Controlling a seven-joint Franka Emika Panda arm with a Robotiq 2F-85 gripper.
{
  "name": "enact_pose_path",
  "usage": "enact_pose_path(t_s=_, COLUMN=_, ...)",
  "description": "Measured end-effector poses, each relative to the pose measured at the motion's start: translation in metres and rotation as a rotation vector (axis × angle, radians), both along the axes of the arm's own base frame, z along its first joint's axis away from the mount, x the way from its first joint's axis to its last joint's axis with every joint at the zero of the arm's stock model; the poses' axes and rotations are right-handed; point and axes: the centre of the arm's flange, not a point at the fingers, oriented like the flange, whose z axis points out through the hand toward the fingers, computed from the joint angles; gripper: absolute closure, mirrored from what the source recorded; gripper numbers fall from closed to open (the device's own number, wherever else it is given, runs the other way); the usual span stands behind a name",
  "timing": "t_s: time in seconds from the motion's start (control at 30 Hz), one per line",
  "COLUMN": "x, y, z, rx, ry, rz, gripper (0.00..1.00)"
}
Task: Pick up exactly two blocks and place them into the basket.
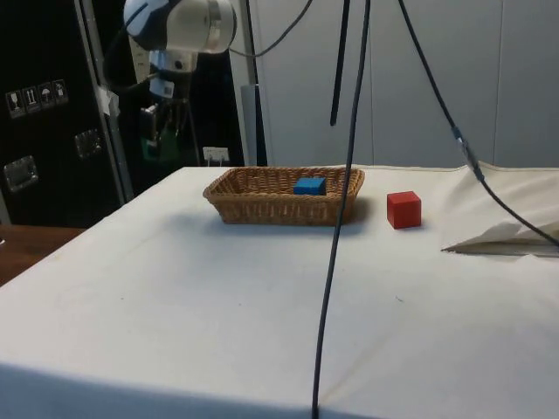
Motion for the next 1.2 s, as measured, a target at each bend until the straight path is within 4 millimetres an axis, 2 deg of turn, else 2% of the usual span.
enact_pose_path(t_s=0.33, x=-0.022, y=-0.003, z=0.036, rx=0.012, ry=-0.008, rz=0.008, gripper=0.97)
enact_pose_path(t_s=0.73, x=-0.046, y=-0.006, z=0.065, rx=0.018, ry=-0.006, rz=0.023, gripper=0.97)
enact_pose_path(t_s=1.2, x=-0.071, y=-0.007, z=0.062, rx=-0.051, ry=0.017, rz=0.067, gripper=0.97)
